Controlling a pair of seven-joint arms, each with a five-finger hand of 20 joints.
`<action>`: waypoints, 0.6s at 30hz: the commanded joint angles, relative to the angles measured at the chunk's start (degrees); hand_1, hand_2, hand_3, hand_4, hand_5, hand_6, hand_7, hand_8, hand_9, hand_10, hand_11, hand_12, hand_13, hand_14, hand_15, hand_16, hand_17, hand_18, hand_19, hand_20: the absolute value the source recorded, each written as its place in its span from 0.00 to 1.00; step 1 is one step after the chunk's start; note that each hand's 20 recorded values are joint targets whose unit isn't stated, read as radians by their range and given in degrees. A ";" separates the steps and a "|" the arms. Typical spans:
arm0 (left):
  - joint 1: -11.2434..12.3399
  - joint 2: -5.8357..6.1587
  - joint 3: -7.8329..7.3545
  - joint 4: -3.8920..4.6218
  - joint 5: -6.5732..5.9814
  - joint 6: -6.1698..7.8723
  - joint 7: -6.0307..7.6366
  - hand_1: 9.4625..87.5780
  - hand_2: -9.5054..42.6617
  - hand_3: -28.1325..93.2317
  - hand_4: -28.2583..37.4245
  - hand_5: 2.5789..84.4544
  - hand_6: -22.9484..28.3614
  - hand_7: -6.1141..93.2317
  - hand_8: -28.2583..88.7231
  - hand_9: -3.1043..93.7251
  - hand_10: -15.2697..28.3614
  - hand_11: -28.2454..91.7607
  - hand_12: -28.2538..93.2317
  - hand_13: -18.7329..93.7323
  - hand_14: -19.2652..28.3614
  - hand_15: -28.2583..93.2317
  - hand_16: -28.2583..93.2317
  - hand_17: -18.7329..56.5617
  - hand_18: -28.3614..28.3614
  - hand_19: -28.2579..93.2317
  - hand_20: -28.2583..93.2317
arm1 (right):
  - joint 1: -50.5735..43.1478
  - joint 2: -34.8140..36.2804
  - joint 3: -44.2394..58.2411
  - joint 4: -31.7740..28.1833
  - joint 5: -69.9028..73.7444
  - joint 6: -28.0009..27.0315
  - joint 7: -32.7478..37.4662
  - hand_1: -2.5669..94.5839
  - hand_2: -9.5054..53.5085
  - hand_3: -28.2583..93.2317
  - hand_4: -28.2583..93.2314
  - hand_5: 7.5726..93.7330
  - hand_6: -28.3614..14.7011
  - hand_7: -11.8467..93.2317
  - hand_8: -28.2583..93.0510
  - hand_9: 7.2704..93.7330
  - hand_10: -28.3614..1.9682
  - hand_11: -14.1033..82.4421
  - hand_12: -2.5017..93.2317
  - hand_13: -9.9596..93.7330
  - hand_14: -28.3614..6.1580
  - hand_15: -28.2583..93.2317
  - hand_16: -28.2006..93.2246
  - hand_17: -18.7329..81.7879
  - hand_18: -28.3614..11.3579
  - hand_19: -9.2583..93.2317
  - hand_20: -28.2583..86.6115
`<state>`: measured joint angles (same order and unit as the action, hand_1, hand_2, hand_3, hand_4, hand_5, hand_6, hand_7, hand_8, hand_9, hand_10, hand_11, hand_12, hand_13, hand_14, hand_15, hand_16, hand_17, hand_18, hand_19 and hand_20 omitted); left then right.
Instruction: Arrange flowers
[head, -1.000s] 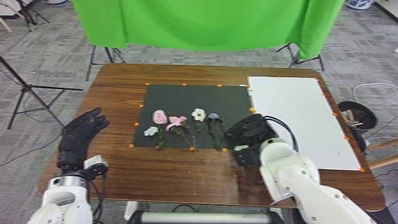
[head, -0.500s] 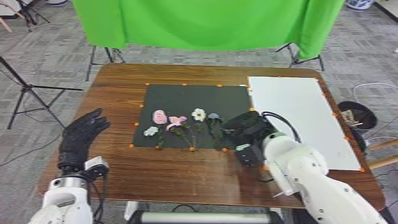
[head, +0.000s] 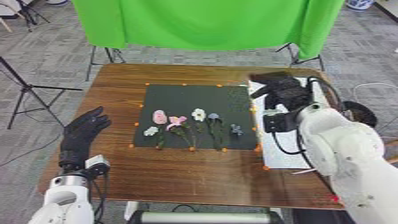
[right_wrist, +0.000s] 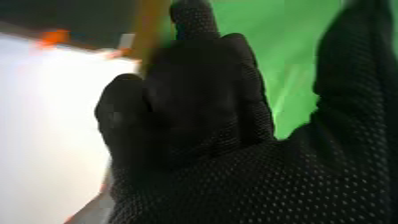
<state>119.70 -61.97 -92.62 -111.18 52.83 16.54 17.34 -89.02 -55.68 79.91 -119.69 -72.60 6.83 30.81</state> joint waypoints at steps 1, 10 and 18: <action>-0.68 -0.54 0.84 0.52 0.17 -0.75 1.07 0.31 0.11 0.81 0.13 0.60 0.47 0.24 0.16 0.54 0.67 0.42 0.31 0.54 0.76 0.45 0.19 0.43 0.70 0.30 0.40 | -15.44 0.93 10.55 0.00 6.42 5.72 -36.98 0.18 0.15 0.81 0.10 0.57 0.65 0.22 0.16 0.62 0.42 0.23 0.16 0.62 0.37 0.39 0.41 0.48 0.30 0.52 0.55; 0.75 -2.68 -0.15 -0.80 3.22 -3.90 3.46 0.27 0.15 0.81 0.08 0.60 0.48 0.23 0.17 0.55 0.67 0.42 0.31 0.55 0.75 0.44 0.19 0.44 0.68 0.28 0.40 | -30.58 -6.80 20.02 -2.07 10.76 -4.37 -48.71 0.00 0.12 0.85 0.05 0.20 0.70 0.16 0.17 0.20 0.58 0.14 0.10 0.23 0.54 0.19 0.34 0.21 0.48 0.11 0.41; 0.11 -2.42 -0.59 -2.18 2.41 -2.84 6.68 0.24 0.13 0.82 0.05 0.60 0.48 0.22 0.17 0.54 0.67 0.40 0.30 0.53 0.73 0.40 0.19 0.45 0.65 0.26 0.40 | -30.26 -9.44 18.20 -1.57 13.81 -5.47 -51.39 0.00 0.09 0.83 0.02 0.17 0.70 0.16 0.17 0.19 0.59 0.13 0.09 0.21 0.52 0.16 0.36 0.20 0.49 0.10 0.40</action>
<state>119.99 -64.40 -92.91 -112.07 55.66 13.48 21.75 -119.10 -62.76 100.68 -120.86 -59.61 -1.14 -21.13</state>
